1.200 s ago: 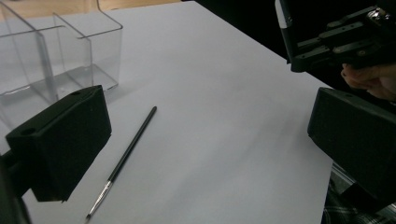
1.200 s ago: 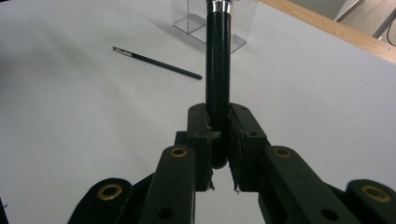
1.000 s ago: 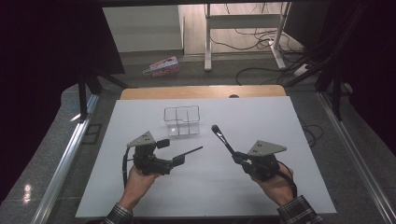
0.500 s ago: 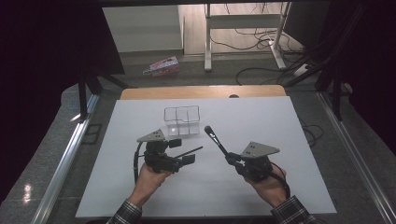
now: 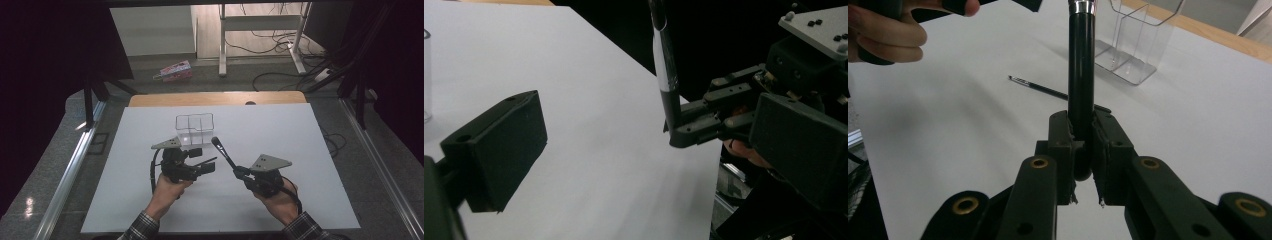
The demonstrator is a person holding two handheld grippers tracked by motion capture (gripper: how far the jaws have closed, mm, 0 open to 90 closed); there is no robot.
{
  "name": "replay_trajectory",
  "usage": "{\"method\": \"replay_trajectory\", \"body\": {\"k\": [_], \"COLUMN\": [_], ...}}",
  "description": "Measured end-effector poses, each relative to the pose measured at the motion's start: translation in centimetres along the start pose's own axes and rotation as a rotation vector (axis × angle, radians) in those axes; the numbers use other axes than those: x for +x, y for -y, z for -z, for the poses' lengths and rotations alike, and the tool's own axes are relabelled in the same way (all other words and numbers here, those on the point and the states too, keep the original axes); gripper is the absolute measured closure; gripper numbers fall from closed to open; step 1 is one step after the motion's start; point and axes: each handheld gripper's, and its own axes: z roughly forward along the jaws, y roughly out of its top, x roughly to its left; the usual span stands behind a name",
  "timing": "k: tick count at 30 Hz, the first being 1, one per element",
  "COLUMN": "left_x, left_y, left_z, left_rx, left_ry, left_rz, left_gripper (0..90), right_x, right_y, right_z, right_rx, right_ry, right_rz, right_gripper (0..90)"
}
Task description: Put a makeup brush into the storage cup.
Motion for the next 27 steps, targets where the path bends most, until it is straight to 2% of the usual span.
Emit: {"method": "replay_trajectory", "body": {"k": [9,15,22,27], "left_x": [0.0,0.1,0.1,0.3], "left_y": [-0.1,-0.1,0.0,0.1], "left_z": [-0.7,-0.7,-0.8,-0.8], "left_rx": [-0.015,-0.030,-0.036,-0.040], "left_ry": [0.043,0.067,0.082,0.096], "left_rz": [0.038,0.066,0.089,0.114], "left_gripper": [8.8,23.5,46.8,58.6], "right_x": [0.9,1.5,1.9,2.0], "right_y": [0.0,-0.1,-0.2,-0.2], "right_z": [-0.5,-0.8,-0.9,-1.0], "right_rx": [-0.010,-0.014,-0.019,-0.021], "right_ry": [-0.026,-0.041,-0.052,-0.055], "right_rz": [-0.007,0.000,0.005,0.012], "right_gripper": [79.4,79.4,79.4,79.3]}}
